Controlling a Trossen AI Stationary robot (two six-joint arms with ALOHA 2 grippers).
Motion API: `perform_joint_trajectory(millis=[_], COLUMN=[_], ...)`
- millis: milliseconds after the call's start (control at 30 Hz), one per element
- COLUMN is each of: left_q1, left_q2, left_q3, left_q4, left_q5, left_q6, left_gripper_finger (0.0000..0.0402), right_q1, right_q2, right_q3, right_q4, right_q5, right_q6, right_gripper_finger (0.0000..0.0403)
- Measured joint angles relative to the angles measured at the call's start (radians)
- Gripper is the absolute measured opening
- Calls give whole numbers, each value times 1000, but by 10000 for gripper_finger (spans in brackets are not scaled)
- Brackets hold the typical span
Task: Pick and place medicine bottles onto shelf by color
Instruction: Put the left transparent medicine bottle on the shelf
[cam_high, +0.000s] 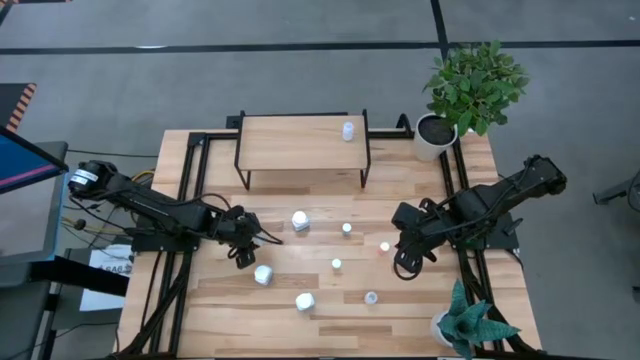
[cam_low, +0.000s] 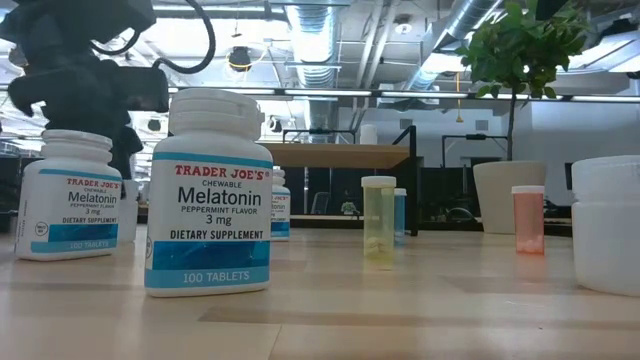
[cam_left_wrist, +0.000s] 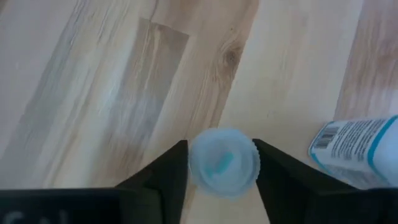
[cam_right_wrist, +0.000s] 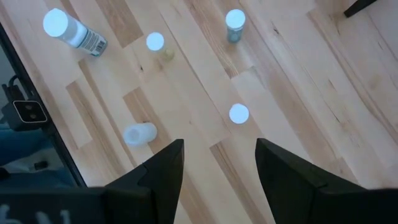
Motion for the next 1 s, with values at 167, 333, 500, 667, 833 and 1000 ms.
perform_joint_trajectory(millis=[167,333,500,667,833,1000], left_q1=[0,21,84,191,272,288], left_q2=[0,0,3,21,68,156], left_q3=[74,265,479,644,735,785], left_q4=[-10,-73,-96,-84,-90,-106], left_q5=[24,21,-72,-139,-45,45], left_q6=[-43,10,133,258,309,344], left_gripper_finger=[106,106,115,107,107,113], right_q1=[0,0,-3,-25,-75,-136], right_q2=[0,0,0,0,10,11], right_q3=[0,1,1,1,1,2], right_q4=[0,0,0,11,164,483], right_q5=[0,0,0,82,272,297], right_q6=[0,0,2,16,-103,-520], right_gripper_finger=[218,218,218,218,218,218])
